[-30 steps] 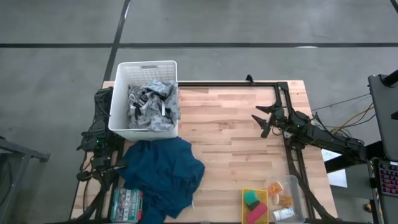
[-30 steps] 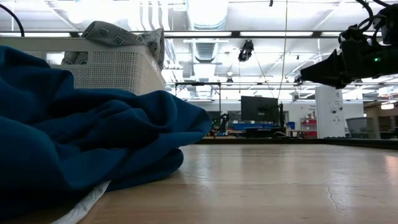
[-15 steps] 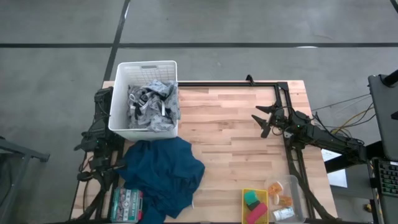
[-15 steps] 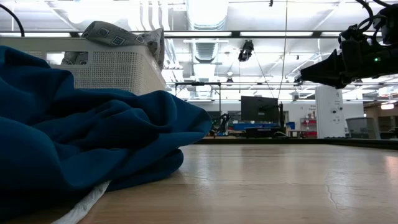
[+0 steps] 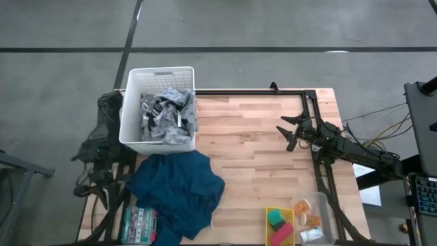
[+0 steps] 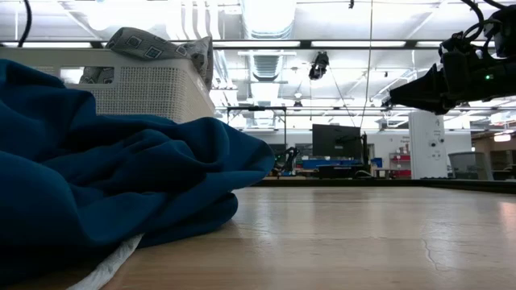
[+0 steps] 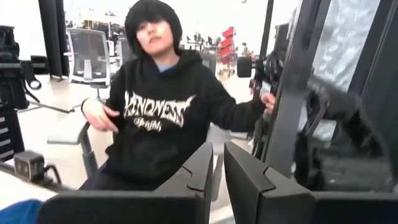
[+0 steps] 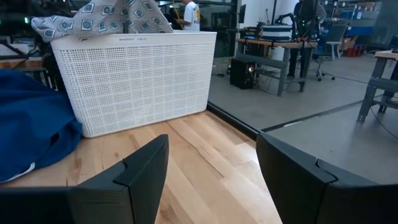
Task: Pick & Place Medicine items
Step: Put the blue patient gown into the white laundry bin
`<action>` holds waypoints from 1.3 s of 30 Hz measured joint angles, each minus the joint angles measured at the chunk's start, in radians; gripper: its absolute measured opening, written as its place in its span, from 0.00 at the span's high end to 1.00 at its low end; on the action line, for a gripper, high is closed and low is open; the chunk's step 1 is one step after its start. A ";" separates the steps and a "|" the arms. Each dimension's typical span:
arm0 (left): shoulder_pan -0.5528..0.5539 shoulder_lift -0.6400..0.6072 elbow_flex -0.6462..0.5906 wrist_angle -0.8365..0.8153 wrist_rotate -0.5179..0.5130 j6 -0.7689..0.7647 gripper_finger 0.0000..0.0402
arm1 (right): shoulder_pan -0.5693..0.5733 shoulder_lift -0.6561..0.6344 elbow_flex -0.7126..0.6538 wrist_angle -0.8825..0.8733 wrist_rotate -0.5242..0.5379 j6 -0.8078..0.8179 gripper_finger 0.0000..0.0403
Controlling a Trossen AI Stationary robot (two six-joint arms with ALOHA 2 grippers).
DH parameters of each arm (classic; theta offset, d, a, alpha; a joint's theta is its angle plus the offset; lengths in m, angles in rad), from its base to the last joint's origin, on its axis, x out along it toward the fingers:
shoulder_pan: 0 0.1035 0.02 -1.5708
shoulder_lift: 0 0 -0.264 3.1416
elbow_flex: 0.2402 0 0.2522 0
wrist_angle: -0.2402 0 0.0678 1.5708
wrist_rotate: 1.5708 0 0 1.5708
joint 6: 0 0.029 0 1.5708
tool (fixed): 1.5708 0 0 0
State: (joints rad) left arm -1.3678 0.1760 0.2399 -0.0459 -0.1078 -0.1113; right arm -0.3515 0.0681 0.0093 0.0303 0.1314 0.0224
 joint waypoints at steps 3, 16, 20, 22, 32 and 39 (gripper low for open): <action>0.000 0.060 0.132 -0.078 0.001 -0.017 0.88 | 0.000 0.000 0.000 0.000 0.000 0.001 0.41; 0.002 0.489 0.636 -0.446 -0.131 0.043 0.88 | 0.000 0.000 0.000 0.000 0.000 -0.007 0.41; 0.002 0.633 0.730 -0.498 -0.325 0.140 0.88 | 0.000 0.000 0.000 0.000 0.000 -0.006 0.41; 0.003 0.689 0.759 -0.499 -0.444 0.148 0.88 | 0.000 0.000 0.000 0.000 0.000 -0.007 0.41; 0.107 0.834 0.768 -0.450 -0.466 0.051 0.88 | 0.000 0.000 0.000 0.000 0.000 -0.007 0.41; 0.304 0.919 0.768 -0.388 -0.170 0.051 0.88 | 0.000 0.000 0.000 0.000 0.000 -0.006 0.41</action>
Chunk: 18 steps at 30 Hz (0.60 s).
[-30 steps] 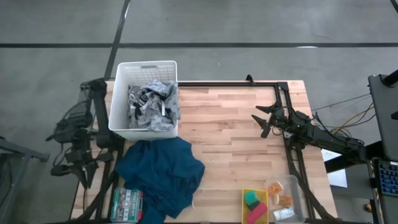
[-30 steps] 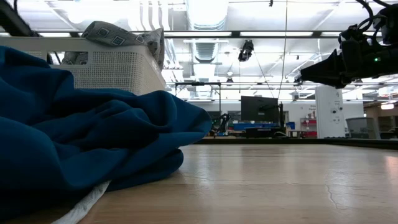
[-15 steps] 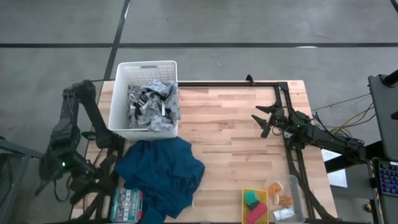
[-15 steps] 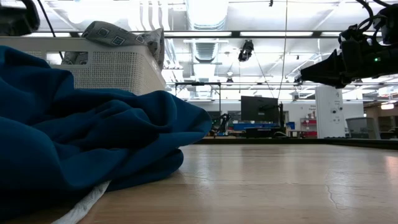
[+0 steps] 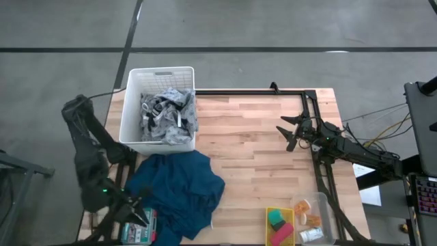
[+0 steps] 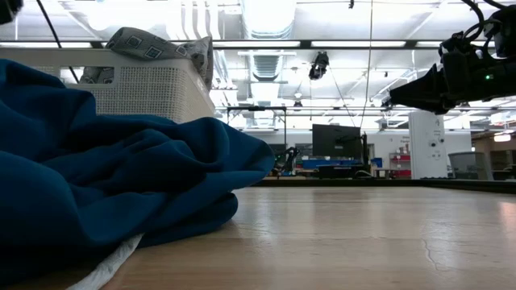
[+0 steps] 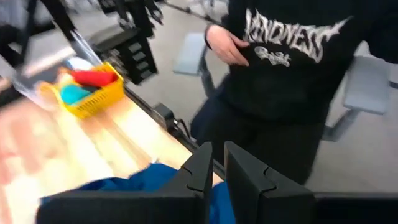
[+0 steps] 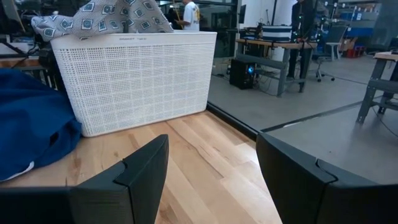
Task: Pick & Place Medicine items
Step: Put the blue patient gown into the white laundry bin
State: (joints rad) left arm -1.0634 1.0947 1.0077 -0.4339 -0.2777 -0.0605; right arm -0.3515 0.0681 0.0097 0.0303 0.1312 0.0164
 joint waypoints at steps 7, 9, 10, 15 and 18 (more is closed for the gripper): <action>0.163 0.023 0.000 0.045 0.182 -0.015 0.88 | 0.000 0.000 0.000 0.000 0.000 0.000 0.41; 0.219 0.031 0.000 0.066 0.143 0.003 0.88 | 0.000 0.000 0.000 0.000 0.000 -0.001 0.41; 0.254 0.037 0.000 0.067 0.136 0.004 0.88 | 0.000 0.000 0.000 0.000 0.000 0.000 0.41; 0.388 0.063 -0.001 0.033 0.222 -0.056 0.88 | 0.000 0.000 0.000 0.000 0.000 0.001 0.41; 0.431 0.076 -0.001 0.033 0.238 -0.111 0.88 | 0.000 0.000 0.000 0.000 0.000 -0.001 0.41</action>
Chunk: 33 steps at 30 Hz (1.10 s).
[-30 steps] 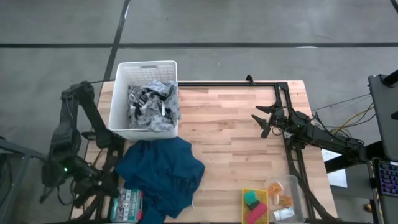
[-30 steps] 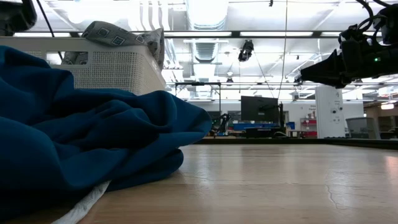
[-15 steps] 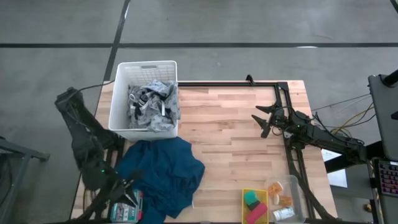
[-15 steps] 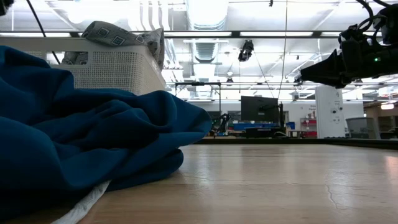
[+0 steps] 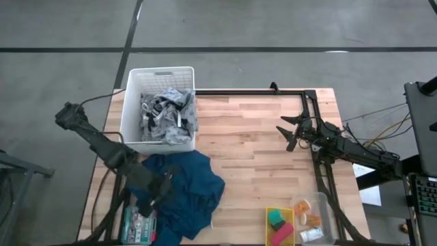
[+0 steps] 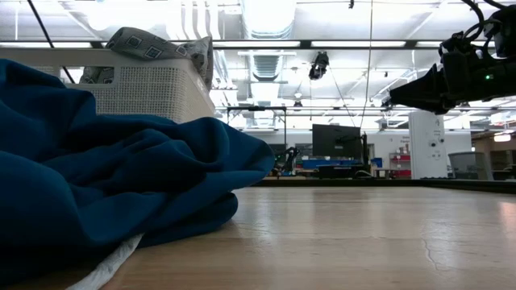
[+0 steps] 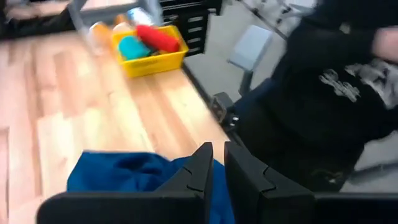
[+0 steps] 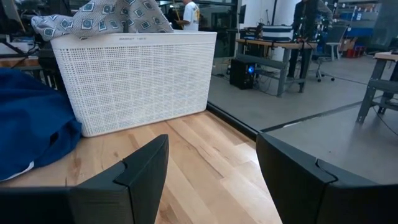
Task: Pick & Place Medicine items
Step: Put the blue patient gown into the white laundry bin
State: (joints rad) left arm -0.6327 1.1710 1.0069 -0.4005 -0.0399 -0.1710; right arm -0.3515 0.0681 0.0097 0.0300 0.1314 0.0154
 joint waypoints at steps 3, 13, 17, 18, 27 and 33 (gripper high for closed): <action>0.022 0.010 0.000 -0.011 0.013 -0.074 0.88 | 0.000 0.000 0.000 0.000 0.000 0.003 0.41; 0.022 0.062 0.000 -0.009 0.046 -0.201 0.88 | 0.000 0.000 0.000 0.000 0.000 0.000 0.41; 0.021 0.070 0.000 -0.013 0.056 -0.200 0.88 | 0.000 0.000 0.000 0.000 0.000 0.000 0.41; 0.022 0.071 0.000 -0.019 0.055 -0.200 0.88 | 0.000 0.000 0.000 0.000 0.000 0.000 0.41; 0.019 0.071 0.000 -0.061 0.104 -0.204 0.88 | 0.000 0.000 0.000 0.000 0.000 0.000 0.41; 0.020 0.071 0.000 -0.068 0.093 -0.199 0.88 | 0.000 0.000 0.000 0.000 0.000 0.000 0.41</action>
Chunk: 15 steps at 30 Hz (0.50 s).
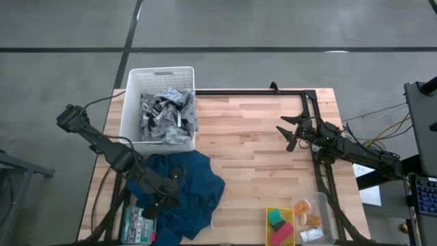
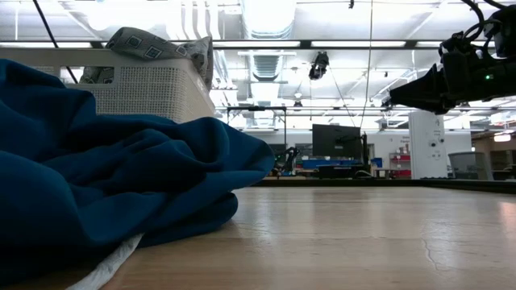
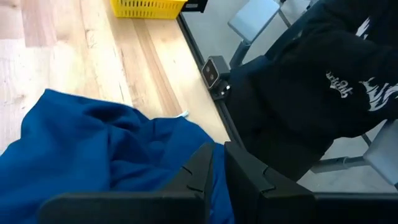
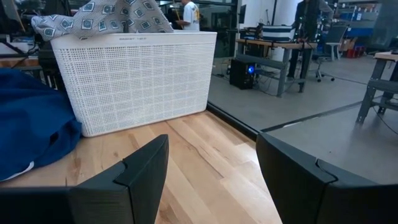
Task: Pick & Place Medicine items
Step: Put the blue patient gown into the white laundry bin
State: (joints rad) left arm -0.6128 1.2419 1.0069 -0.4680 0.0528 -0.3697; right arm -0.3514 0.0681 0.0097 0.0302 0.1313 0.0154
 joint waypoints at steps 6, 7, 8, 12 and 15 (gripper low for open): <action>0.000 0.000 0.000 -0.021 0.000 0.005 0.88 | 0.000 0.000 0.000 0.000 0.000 0.000 0.41; 0.000 -0.001 0.000 -0.023 0.000 0.005 0.88 | 0.000 0.000 0.000 0.000 0.000 0.000 0.41; 0.000 -0.001 0.000 -0.023 0.000 0.005 0.88 | 0.000 0.000 0.000 0.000 0.000 0.001 0.41; 0.000 -0.001 0.000 -0.029 -0.016 0.005 0.88 | 0.000 0.000 0.000 0.000 0.000 0.000 0.41; 0.000 -0.001 0.000 -0.032 -0.054 0.009 0.88 | 0.000 0.000 0.000 0.000 0.000 0.000 0.41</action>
State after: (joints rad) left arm -0.6128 1.2407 1.0069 -0.5001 -0.0009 -0.3604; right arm -0.3513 0.0681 0.0097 0.0302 0.1314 0.0154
